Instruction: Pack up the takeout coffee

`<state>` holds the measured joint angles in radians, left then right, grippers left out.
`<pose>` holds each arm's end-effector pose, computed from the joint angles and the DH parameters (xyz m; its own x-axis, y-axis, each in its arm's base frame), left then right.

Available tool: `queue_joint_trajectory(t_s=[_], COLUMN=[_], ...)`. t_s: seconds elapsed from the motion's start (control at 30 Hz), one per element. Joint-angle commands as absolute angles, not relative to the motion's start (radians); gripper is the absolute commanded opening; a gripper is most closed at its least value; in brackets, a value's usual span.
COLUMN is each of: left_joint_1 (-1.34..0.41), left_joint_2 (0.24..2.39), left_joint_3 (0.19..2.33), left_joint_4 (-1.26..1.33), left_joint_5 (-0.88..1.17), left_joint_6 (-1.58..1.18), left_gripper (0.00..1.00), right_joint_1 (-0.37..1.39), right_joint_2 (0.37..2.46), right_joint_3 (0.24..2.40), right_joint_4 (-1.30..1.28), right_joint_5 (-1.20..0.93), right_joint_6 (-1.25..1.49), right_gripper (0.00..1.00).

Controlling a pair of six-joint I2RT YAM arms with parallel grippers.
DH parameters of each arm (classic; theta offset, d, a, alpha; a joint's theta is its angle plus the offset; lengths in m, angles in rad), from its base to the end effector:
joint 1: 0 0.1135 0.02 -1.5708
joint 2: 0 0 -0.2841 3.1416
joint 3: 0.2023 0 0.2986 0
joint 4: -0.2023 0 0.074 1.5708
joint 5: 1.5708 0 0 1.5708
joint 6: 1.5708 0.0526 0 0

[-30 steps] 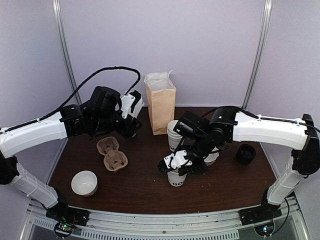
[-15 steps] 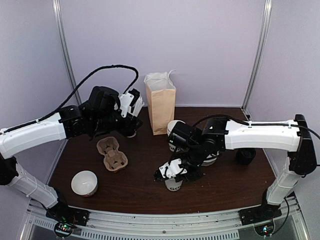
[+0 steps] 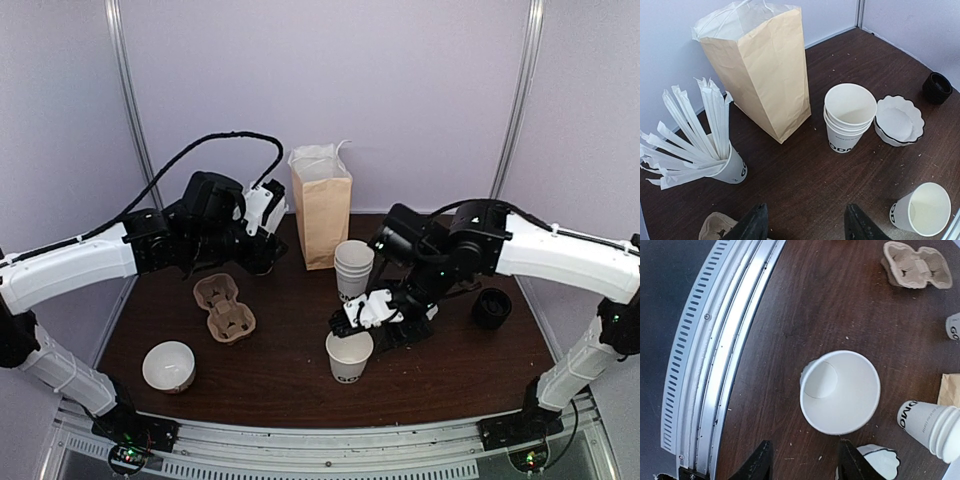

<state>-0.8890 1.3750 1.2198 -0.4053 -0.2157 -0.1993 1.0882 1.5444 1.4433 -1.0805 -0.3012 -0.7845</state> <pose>0.2414 -0.2796 0.3396 -0.4559 0.2549 -0.8528 0.5651 0.8231 -0.0562 0.1517 0.3232 0.3127 0.3306 -0.8227 -0.4625 -0.9390 -0.3359 -0.0738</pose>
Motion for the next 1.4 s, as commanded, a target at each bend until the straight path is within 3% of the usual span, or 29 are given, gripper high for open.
queue_joint_trajectory(t_s=[0.0, 0.13, 0.37, 0.6, 0.83, 1.37], left_joint_1=[-0.882, -0.884, -0.881, -0.879, -0.88, -0.88], left_joint_2=[1.417, 1.45, 1.468, 1.511, 1.532, 1.531], left_joint_3=[1.28, 1.294, 1.317, 1.293, 1.267, 1.265], left_joint_4=[-0.414, -0.419, -0.449, -0.424, -0.386, -0.385], left_joint_5=[-0.182, -0.19, -0.291, -0.183, -0.028, 0.025], left_joint_6=[-0.147, -0.125, -0.079, -0.14, -0.164, -0.183], left_gripper=[0.56, 0.56, 0.59, 0.6, 0.59, 0.57], right_joint_1=[0.963, 0.718, 0.415, 0.207, 0.164, 0.164], right_joint_2=[1.431, 1.354, 1.257, 1.241, 1.283, 1.459], right_joint_3=[1.459, 1.37, 1.241, 1.097, 0.986, 1.038], right_joint_4=[-1.156, -1.093, -1.111, -1.084, -1.05, -0.994], right_joint_5=[-0.357, -0.387, -0.32, -0.165, -0.065, -0.005], right_joint_6=[-0.746, -0.662, -0.526, -0.523, -0.557, -0.585], right_gripper=[0.46, 0.38, 0.33, 0.35, 0.38, 0.36])
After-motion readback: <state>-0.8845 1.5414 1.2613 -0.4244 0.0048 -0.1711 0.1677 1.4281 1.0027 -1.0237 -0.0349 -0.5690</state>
